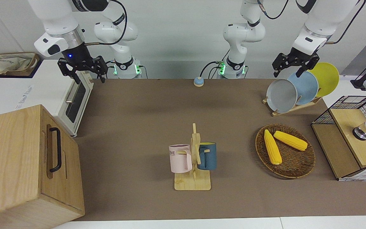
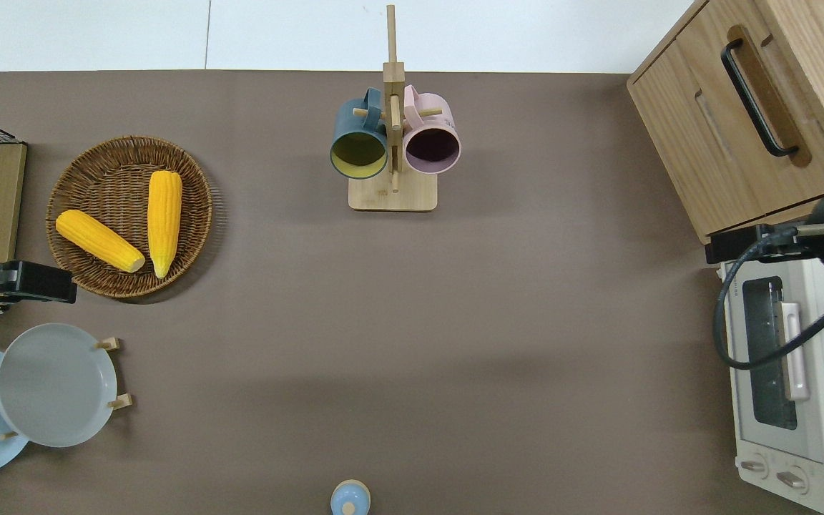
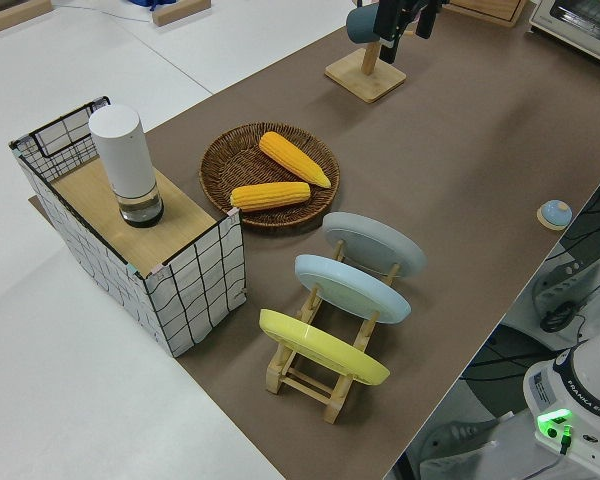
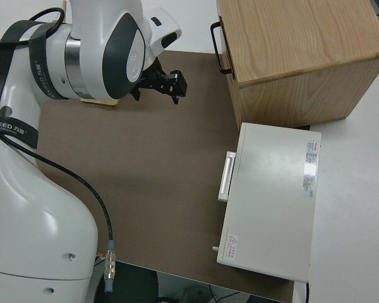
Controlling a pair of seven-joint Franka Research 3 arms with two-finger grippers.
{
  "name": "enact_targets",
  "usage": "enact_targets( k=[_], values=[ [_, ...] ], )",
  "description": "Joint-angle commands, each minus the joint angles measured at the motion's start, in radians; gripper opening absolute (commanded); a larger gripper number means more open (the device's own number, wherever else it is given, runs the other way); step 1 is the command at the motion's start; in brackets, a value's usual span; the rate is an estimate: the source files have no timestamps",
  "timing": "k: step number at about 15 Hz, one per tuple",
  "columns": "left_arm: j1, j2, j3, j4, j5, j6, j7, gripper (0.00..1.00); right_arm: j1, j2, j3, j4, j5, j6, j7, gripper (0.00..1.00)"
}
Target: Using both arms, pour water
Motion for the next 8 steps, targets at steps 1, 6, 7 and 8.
enact_targets(
  k=[1,6,7,8],
  values=[
    [-0.006,-0.011,0.001,-0.005,0.001,0.001,0.007,1.00,-0.011,0.005,0.019,-0.009,0.025,0.026,0.010,0.987],
    [-0.004,-0.011,0.002,-0.005,0.001,0.001,0.008,1.00,-0.011,0.005,0.022,-0.009,0.026,0.026,0.007,0.987],
    [-0.004,-0.009,0.004,-0.005,0.003,0.001,0.008,1.00,-0.012,0.005,0.025,-0.009,0.028,0.027,0.007,0.987],
    [-0.004,-0.009,0.004,-0.003,0.003,0.001,0.008,1.00,-0.012,0.005,0.034,-0.009,0.026,0.045,0.007,0.990]
  ],
)
